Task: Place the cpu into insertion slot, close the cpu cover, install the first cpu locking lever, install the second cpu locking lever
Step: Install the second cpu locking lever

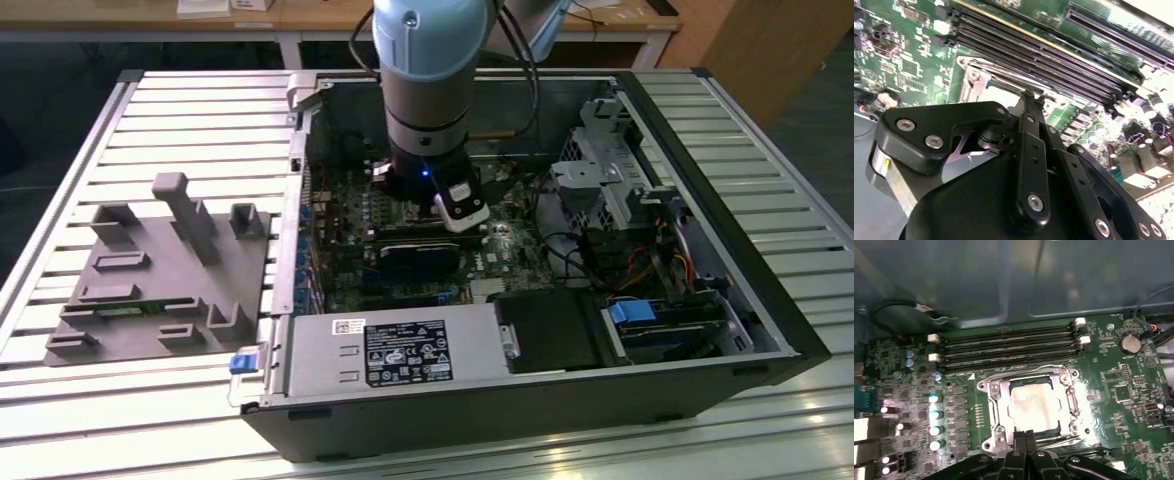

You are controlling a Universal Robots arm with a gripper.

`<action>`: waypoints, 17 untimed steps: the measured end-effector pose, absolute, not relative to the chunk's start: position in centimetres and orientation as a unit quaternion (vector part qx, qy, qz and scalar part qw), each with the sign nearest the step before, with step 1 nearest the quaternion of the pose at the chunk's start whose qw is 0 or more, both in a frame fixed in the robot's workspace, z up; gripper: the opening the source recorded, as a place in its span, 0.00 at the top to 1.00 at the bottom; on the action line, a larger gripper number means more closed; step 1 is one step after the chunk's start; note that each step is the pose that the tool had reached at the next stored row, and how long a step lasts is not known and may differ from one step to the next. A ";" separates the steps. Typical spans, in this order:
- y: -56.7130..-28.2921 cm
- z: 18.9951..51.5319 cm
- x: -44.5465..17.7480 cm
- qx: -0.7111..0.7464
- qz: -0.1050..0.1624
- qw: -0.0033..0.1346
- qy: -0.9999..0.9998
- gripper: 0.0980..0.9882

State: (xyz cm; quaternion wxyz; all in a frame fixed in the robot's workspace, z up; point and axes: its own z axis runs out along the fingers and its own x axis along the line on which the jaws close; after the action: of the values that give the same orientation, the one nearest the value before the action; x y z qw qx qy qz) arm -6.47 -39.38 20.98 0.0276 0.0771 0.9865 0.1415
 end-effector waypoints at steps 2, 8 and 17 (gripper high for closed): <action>-39.2 21.0 -6.2 0.077 0.136 0.028 0.987 1.00; -38.6 21.0 -5.3 0.077 0.118 0.029 0.990 1.00; -36.4 21.0 -5.0 0.076 0.088 0.032 0.993 1.00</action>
State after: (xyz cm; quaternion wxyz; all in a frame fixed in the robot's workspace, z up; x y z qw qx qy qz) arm -5.03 -36.39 20.98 0.0318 0.0756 0.9927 0.0880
